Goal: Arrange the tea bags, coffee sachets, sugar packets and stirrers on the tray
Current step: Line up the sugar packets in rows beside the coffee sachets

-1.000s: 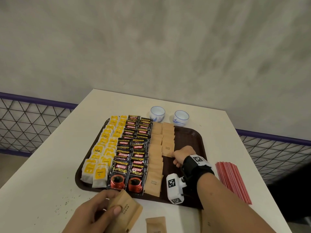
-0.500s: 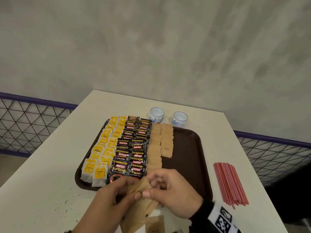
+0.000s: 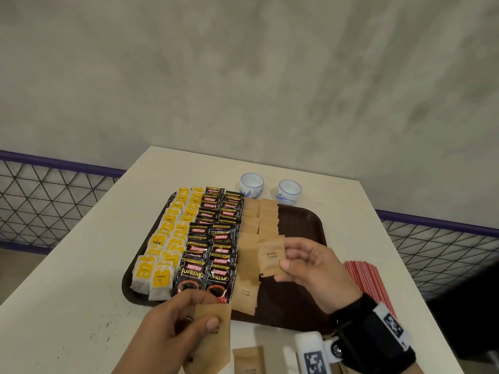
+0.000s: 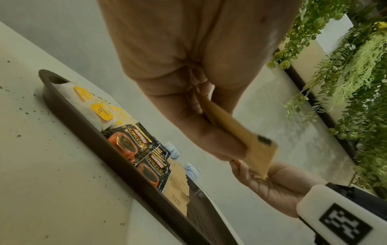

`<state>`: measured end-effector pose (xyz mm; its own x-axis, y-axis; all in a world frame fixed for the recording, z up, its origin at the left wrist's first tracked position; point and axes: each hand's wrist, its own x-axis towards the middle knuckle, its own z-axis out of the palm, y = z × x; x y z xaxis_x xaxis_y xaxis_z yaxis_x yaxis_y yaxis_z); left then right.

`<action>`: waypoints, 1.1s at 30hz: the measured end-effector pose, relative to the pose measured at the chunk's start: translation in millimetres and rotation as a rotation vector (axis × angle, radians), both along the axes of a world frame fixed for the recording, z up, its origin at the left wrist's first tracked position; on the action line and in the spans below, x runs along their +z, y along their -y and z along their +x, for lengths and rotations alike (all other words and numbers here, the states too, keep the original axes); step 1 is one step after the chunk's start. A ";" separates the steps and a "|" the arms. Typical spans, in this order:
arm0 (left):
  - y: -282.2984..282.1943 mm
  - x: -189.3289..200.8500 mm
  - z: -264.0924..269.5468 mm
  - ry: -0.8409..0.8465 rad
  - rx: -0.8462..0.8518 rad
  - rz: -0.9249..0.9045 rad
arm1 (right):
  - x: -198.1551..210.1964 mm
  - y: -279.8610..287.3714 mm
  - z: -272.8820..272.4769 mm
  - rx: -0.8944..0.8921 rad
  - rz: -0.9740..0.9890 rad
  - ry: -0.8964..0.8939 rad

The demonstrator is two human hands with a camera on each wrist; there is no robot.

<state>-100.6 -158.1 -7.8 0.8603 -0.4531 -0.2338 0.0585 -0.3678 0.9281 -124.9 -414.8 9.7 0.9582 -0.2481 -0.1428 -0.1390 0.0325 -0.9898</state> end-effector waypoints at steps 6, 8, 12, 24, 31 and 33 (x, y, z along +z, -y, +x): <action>-0.1 -6.9 1.5 0.013 0.025 0.014 | 11.4 2.9 2.3 -0.032 -0.005 0.059; 0.3 -7.4 1.4 0.023 0.012 0.027 | 14.1 2.3 3.4 -0.058 -0.021 0.056; -1.2 -9.2 1.8 0.029 0.002 0.040 | 4.6 11.1 14.1 -0.167 -0.131 -0.079; -9.8 -11.1 1.9 -0.049 0.009 0.081 | -67.0 25.6 75.2 -0.467 -0.003 -0.531; -12.5 -8.1 0.9 -0.029 0.006 0.098 | -73.6 14.3 88.1 -0.517 -0.176 -0.551; -11.9 -11.7 1.5 -0.038 -0.005 0.102 | -71.2 12.9 86.6 -0.532 -0.209 -0.544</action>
<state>-99.1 -146.2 -19.5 0.8479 -0.4293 -0.3111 0.0908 -0.4606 0.8829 -38.3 -427.7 -61.5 0.5119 -0.7270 -0.4576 -0.6237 0.0517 -0.7800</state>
